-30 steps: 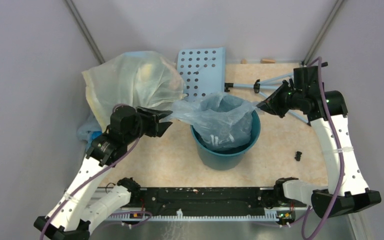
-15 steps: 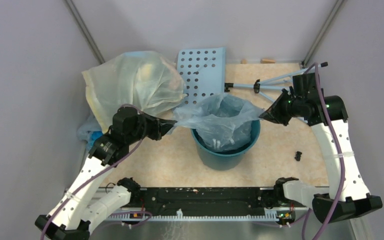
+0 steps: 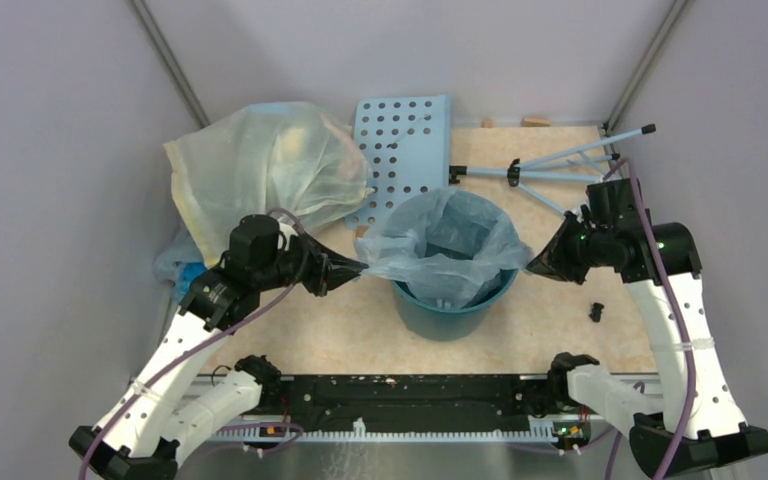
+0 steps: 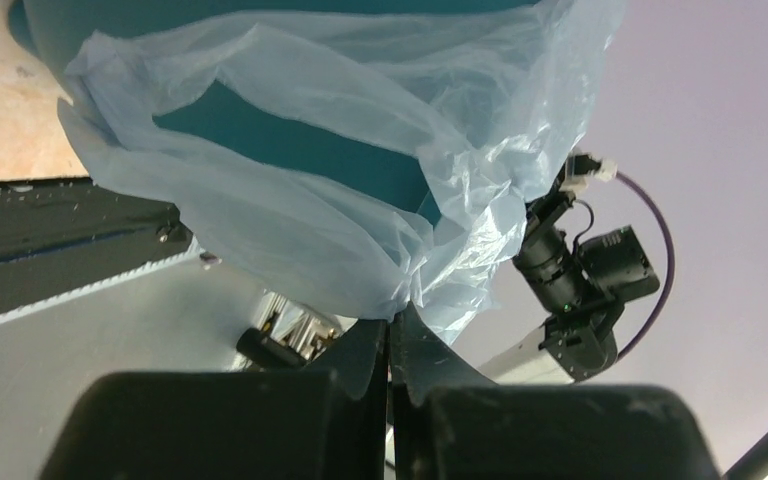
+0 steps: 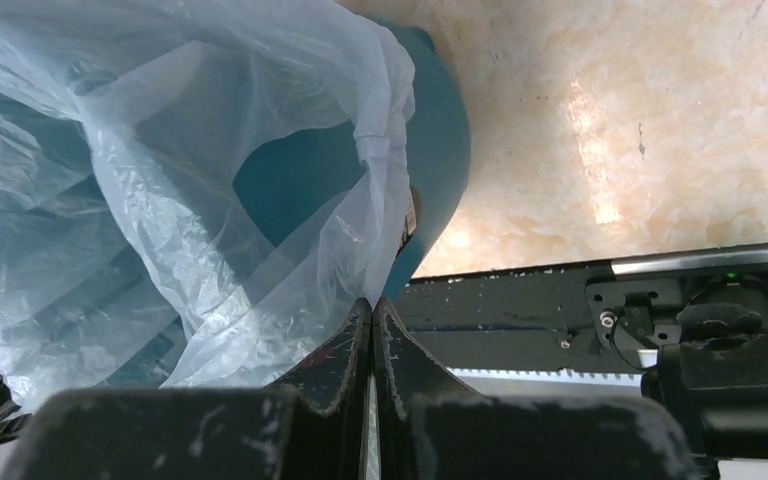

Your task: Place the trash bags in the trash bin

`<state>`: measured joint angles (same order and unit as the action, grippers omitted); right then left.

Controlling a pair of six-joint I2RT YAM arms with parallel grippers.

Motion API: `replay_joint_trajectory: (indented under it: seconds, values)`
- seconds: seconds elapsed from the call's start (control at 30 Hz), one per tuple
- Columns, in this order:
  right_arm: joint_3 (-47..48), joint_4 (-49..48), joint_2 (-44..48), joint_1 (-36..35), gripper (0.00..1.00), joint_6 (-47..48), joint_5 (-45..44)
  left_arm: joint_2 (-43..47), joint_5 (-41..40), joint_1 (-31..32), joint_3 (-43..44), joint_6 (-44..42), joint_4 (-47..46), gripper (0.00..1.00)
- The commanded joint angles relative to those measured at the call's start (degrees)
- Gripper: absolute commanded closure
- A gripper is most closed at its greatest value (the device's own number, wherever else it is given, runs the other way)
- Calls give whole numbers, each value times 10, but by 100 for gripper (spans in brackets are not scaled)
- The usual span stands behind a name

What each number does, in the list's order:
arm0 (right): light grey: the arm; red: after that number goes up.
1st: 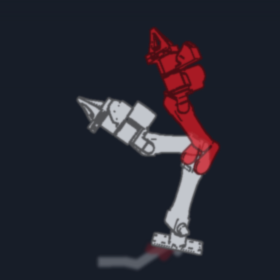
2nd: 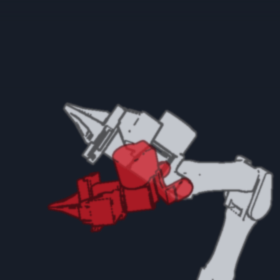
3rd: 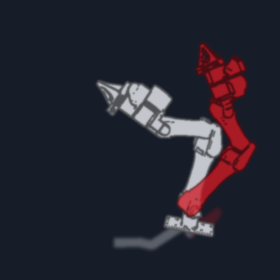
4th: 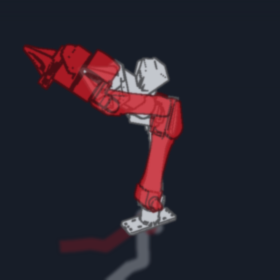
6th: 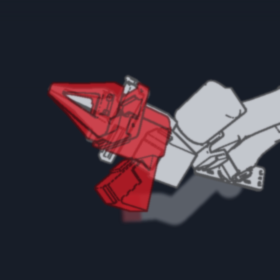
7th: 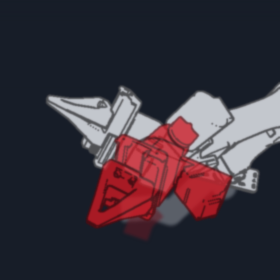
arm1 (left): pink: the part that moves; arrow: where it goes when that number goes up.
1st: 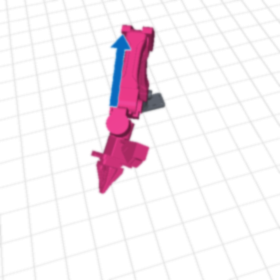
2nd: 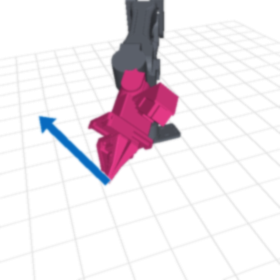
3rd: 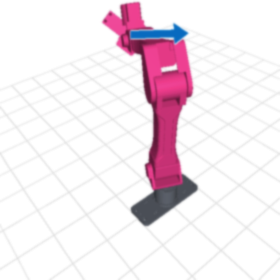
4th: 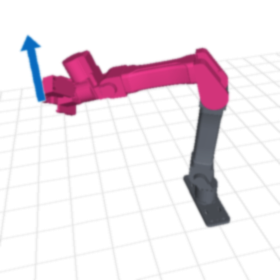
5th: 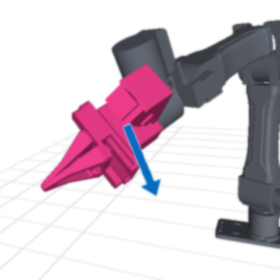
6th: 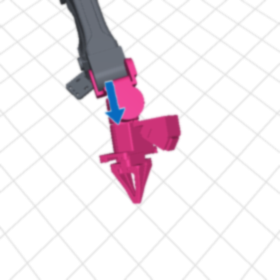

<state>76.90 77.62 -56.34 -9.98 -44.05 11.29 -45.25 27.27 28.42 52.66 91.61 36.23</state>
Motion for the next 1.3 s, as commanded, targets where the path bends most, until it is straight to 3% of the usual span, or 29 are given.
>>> replay_joint_trajectory:
  seconds: [0.0,0.53,0.87,1.27]
  values:
    - [-27,8,19,1,100,15,22,6,49,2,7,-32,12,100]
    - [-150,-63,49,-11,100,-4,46,-2,93,35,-40,-60,-6,100]
    - [-175,-90,32,-38,100,-6,6,-74,93,132,-4,-92,-27,100]
    - [-240,-145,32,-42,100,-12,-34,-46,53,147,-31,-65,-39,100]
